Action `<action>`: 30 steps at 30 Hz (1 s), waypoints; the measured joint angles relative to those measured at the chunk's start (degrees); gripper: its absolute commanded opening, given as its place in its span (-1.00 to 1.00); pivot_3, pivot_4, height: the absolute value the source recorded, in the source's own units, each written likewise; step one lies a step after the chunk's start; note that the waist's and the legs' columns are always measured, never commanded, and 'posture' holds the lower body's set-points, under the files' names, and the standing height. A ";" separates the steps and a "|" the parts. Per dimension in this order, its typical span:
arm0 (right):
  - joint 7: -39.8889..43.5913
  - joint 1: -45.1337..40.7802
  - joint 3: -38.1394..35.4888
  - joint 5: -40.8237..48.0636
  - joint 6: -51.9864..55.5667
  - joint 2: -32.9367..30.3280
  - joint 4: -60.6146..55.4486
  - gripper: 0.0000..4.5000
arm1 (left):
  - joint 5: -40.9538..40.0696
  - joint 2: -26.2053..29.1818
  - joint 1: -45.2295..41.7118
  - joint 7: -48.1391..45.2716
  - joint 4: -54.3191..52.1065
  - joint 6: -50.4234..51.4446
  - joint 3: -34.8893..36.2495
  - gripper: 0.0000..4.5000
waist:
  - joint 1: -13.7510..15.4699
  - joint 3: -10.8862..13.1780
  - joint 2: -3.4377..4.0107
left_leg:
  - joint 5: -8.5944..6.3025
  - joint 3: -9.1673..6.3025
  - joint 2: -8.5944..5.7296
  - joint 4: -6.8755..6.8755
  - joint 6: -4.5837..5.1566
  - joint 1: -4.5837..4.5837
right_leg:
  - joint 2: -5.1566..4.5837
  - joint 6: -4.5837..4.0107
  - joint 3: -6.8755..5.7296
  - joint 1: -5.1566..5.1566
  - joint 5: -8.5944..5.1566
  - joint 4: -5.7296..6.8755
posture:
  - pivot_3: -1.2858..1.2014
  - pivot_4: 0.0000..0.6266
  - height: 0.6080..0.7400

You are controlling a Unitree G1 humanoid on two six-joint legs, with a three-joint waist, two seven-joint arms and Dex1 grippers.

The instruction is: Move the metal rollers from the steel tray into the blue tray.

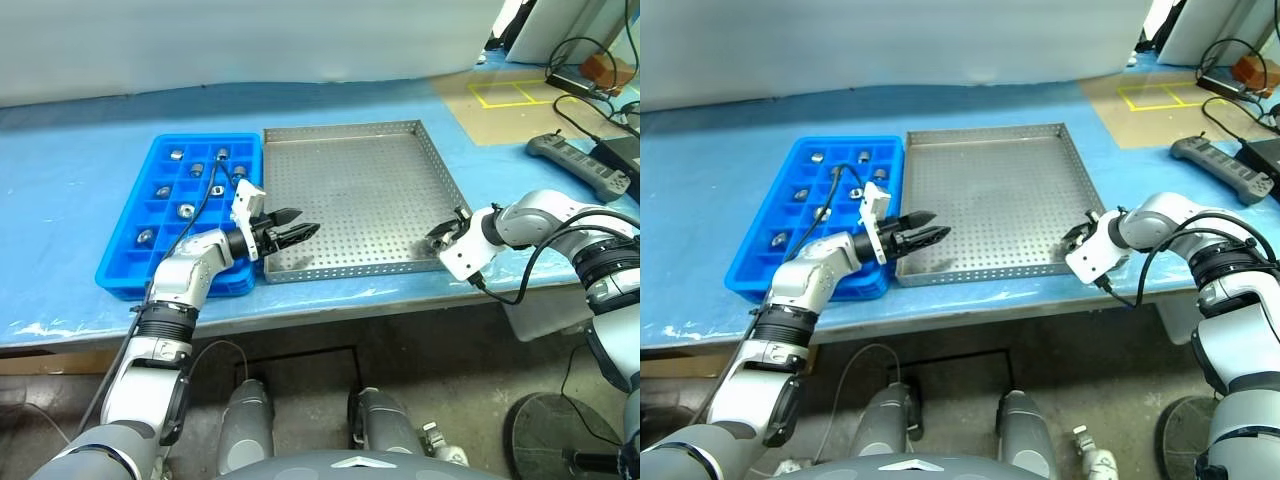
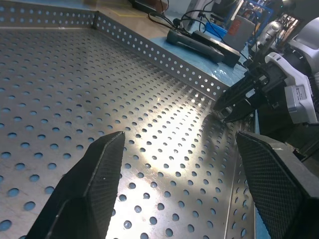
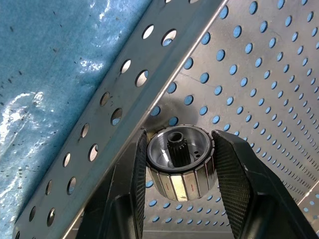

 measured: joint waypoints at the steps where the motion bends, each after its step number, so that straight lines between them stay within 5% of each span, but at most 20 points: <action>1: -0.15 -0.06 0.16 -0.17 -0.04 0.00 0.05 -0.29 | 0.02 0.06 0.00 0.00 0.00 0.05 0.00 0.67 | 0.00 0.00 0.00 | 0.01 0.01 0.00 -0.05 -0.02 0.05 | 0.02 -0.04 0.00 0.00 0.03 0.00 | 0.00 -0.52 1.00; 6: 0.15 -0.21 0.43 0.10 -0.08 -0.03 0.34 -0.29 | 0.02 0.04 0.01 -0.01 -0.07 0.21 -0.04 0.67 | 0.03 0.01 -0.01 | 0.01 0.06 -0.02 -0.13 -0.03 0.13 | 0.01 -0.07 0.06 0.01 0.04 -0.01 | 0.00 -0.52 1.00; 13: 10.63 1.31 -4.80 15.79 10.23 4.12 -5.91 -0.29 | -1.56 0.25 0.29 -0.12 -2.15 2.49 0.46 0.67 | 0.30 0.11 0.10 | 0.02 0.21 0.04 -0.23 -0.04 -0.29 | 0.03 -0.25 0.08 -0.48 0.26 0.01 | 0.01 -0.52 1.00; 20: 21.61 5.41 -13.99 38.89 44.16 12.63 -24.84 -0.29 | -4.08 9.21 -5.72 -1.13 -3.33 4.07 5.04 0.67 | 1.14 0.18 0.07 | 0.14 0.17 0.13 -0.18 0.07 -1.11 | 0.23 -0.29 -0.27 -1.26 0.27 0.21 | 0.07 -0.52 1.00; 24: 16.93 4.37 -21.35 47.80 67.04 20.88 -24.72 -0.29 | -4.38 18.15 -9.63 -0.80 -2.27 3.84 11.08 0.67 | 1.75 0.25 0.18 | 0.06 0.18 0.13 -0.22 -0.27 -1.05 | 0.21 -0.31 -0.24 -1.28 0.26 0.21 | 0.13 -0.52 1.00; 30: 12.31 0.53 -24.21 53.91 80.32 29.52 -25.77 -0.29 | -6.56 24.67 -4.22 -0.89 -7.28 6.25 16.23 0.67 | 3.74 0.28 0.25 | 0.15 0.17 0.15 -0.42 -0.47 -1.01 | 0.08 -0.32 -0.24 -1.29 0.25 0.19 | 0.21 -0.52 1.00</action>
